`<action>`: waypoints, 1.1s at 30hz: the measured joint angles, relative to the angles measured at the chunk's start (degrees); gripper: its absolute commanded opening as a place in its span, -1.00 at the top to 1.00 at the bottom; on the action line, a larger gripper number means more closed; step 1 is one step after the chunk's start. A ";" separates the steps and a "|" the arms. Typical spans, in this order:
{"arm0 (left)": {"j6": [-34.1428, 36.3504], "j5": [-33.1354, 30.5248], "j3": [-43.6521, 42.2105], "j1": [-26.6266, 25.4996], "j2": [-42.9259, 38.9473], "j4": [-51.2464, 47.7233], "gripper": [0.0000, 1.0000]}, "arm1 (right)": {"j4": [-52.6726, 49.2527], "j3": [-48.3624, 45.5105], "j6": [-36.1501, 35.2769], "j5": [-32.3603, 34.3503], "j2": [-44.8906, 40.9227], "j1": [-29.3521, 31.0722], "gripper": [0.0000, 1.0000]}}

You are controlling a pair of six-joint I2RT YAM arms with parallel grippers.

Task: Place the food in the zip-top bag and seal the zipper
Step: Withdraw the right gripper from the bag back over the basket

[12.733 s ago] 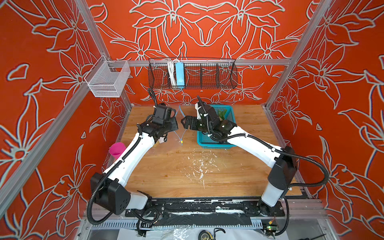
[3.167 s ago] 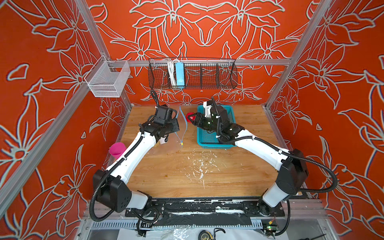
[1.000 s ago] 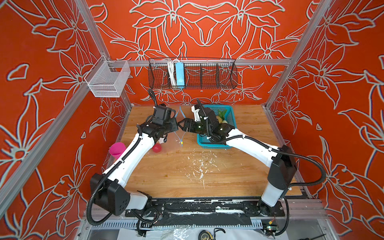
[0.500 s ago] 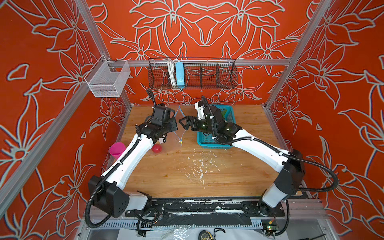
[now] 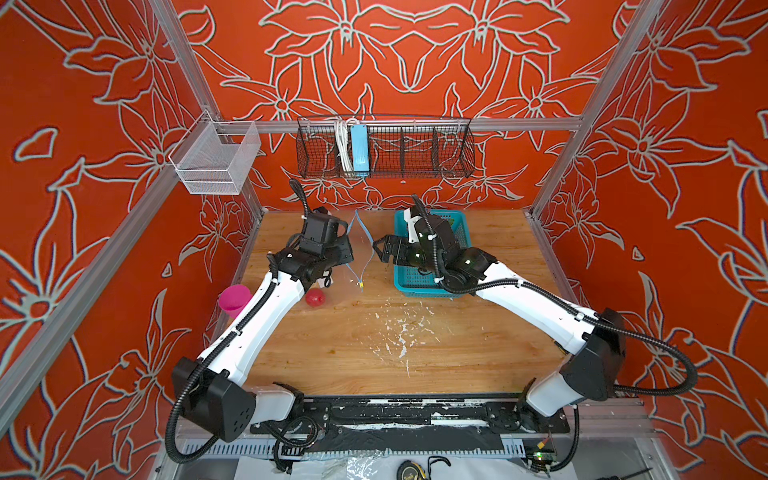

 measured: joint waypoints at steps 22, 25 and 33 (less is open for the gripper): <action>0.04 -0.04 0.00 0.00 1.66 0.11 1.00 | -5.57 0.46 -14.82 13.51 7.65 -4.22 -0.95; 0.04 -0.04 0.00 0.00 1.66 0.11 1.00 | -8.22 0.61 -14.43 13.64 7.67 -5.31 -0.96; 0.04 -0.04 0.00 0.00 1.66 0.20 1.00 | -19.50 7.34 -13.14 11.78 12.57 -11.17 -0.95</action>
